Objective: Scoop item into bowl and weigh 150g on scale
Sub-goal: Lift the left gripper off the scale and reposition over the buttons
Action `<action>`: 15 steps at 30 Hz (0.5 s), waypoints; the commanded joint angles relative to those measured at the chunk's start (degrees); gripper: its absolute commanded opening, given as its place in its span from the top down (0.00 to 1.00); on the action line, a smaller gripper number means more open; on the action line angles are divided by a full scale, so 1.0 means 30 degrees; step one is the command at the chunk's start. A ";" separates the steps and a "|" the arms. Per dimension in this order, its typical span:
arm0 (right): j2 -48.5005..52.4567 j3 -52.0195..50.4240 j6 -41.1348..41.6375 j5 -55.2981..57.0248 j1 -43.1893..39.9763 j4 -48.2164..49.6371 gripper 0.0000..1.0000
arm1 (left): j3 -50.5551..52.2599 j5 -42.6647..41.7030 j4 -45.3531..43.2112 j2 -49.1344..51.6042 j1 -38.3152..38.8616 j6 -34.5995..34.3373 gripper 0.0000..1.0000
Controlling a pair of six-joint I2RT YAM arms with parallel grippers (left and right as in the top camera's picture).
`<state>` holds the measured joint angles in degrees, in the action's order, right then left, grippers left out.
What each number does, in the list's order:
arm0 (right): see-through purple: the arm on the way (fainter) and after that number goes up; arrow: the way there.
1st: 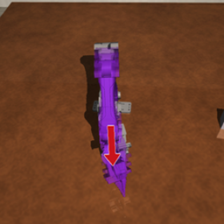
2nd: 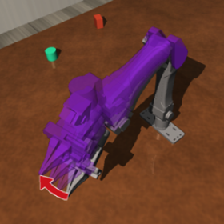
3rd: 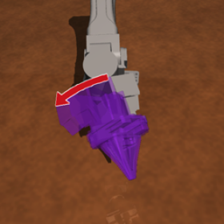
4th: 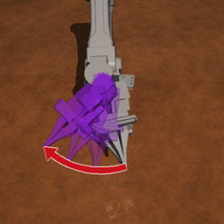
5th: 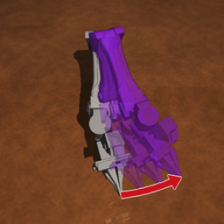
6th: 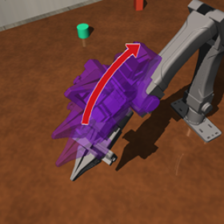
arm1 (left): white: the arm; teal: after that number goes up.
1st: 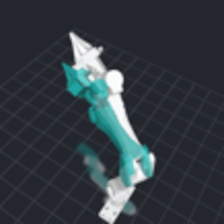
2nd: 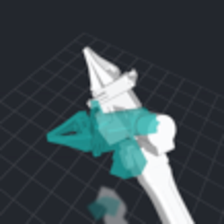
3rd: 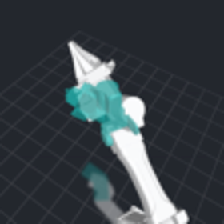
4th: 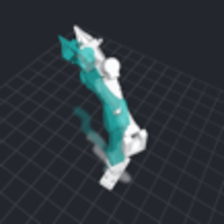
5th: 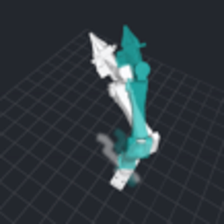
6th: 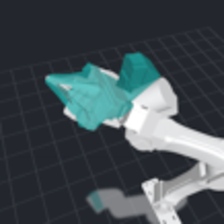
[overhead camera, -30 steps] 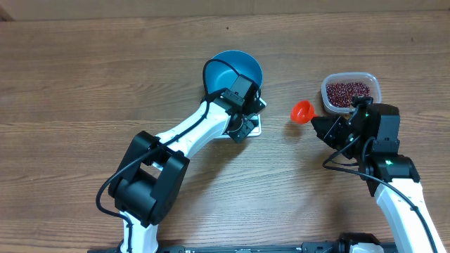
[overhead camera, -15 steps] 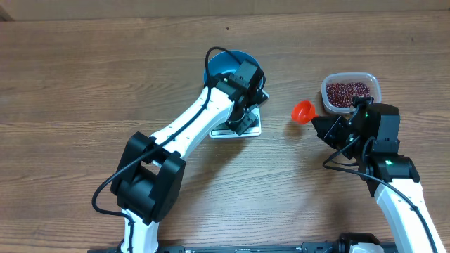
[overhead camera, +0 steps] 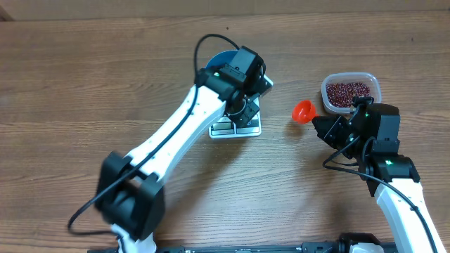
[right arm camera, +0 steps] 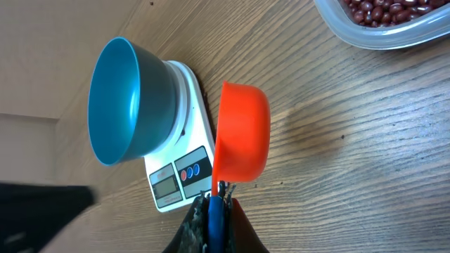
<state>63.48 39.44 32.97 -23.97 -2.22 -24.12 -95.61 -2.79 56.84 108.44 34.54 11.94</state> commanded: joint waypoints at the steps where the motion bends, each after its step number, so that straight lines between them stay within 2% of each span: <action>1: -0.0262 0.0641 -0.0153 0.0124 -0.0051 0.0022 0.96 | -0.0386 -0.0444 0.0131 -0.1923 0.0138 -0.0277 0.96; 15: -0.0262 0.0641 -0.0168 0.0131 -0.0051 -0.0029 0.96 | 0.0073 -0.0437 0.1807 -0.4073 -0.0168 -0.0284 0.96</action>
<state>63.48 39.44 32.95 -23.97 -2.22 -24.25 -95.66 -3.25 62.19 98.80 34.52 11.94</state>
